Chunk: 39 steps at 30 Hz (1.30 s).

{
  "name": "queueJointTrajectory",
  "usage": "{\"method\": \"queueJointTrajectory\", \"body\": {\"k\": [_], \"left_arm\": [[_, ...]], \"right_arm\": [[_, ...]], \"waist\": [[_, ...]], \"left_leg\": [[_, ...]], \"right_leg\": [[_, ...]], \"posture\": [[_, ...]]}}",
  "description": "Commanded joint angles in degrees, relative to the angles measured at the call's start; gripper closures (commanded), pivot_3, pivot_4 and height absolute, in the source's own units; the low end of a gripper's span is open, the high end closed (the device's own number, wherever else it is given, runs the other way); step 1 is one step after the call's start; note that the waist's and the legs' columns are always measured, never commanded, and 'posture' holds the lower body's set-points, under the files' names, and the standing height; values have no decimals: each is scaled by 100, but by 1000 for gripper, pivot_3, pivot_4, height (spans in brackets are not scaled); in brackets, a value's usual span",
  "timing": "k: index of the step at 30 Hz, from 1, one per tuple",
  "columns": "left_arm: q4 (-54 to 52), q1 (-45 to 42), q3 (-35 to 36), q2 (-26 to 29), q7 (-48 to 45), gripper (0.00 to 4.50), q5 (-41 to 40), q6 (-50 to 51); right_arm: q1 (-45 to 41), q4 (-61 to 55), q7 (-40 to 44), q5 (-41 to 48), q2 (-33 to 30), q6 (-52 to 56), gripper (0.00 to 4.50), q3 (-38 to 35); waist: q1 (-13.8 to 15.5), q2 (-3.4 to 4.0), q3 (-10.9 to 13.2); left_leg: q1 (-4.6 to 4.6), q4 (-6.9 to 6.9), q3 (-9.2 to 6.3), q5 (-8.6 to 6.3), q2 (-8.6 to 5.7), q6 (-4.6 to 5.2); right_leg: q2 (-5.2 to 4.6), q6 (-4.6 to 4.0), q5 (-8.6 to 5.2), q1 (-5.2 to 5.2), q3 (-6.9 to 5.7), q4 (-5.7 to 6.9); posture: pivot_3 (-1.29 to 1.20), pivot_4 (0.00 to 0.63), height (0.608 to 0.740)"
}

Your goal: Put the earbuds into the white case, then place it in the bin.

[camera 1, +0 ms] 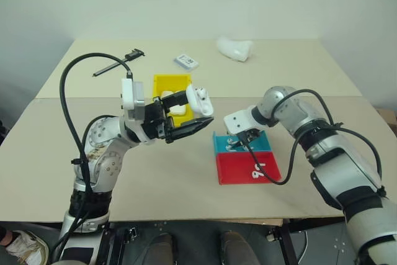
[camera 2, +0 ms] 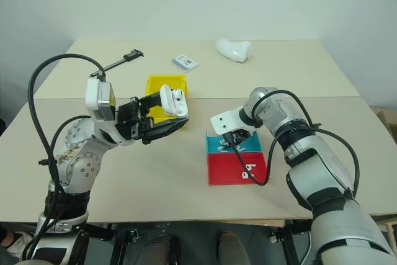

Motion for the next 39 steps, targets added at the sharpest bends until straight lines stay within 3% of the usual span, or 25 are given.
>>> {"method": "queueJointTrajectory", "body": {"k": [1,3,9,10,22,31,39], "left_arm": [[-287,-5,105,64,49,1716,-94,-95],[-314,9,100,73,63,1716,-98,-88],[-296,8,75,74,67,1716,-89,-94],[-285,3,72,74,62,1716,-88,-94],[-98,-91,8,17,-41,1716,-58,-147],[-19,-126,-14,-19,-118,1716,-38,-199],[-40,-109,-22,7,-126,1716,-41,-207]], "right_arm": [[-112,252,-59,-117,98,-179,1797,-115],[-110,347,-100,-176,144,-201,2175,-131],[-34,416,68,-152,200,-312,4352,-252],[-23,411,72,-166,198,-331,4480,-260],[187,7,405,-47,-119,-235,4480,-528],[285,-139,361,-223,-275,-95,1605,-515],[179,-298,335,-84,-116,16,1605,-616]], "waist": [[-10,0,0],[-22,1,-1],[-26,1,-1],[-26,1,-1],[-20,1,0],[-34,1,-1],[-35,1,0]], "left_leg": [[2,0,0,0,0,0],[4,-1,-1,0,1,0],[5,-1,-1,0,1,-1],[5,-1,-1,0,0,-1],[4,-1,-1,0,0,-1],[6,-1,0,0,1,0],[4,-2,-1,0,0,-1]], "right_leg": [[0,0,0,2,0,0],[1,0,0,2,0,2],[1,0,0,4,0,3],[1,0,0,4,0,3],[0,0,0,4,0,2],[1,0,0,3,1,3],[0,0,0,1,1,2]], "posture": [[0,150,740],[0,150,740],[0,150,740],[0,150,740],[0,150,740],[0,150,740],[0,150,740]]}}
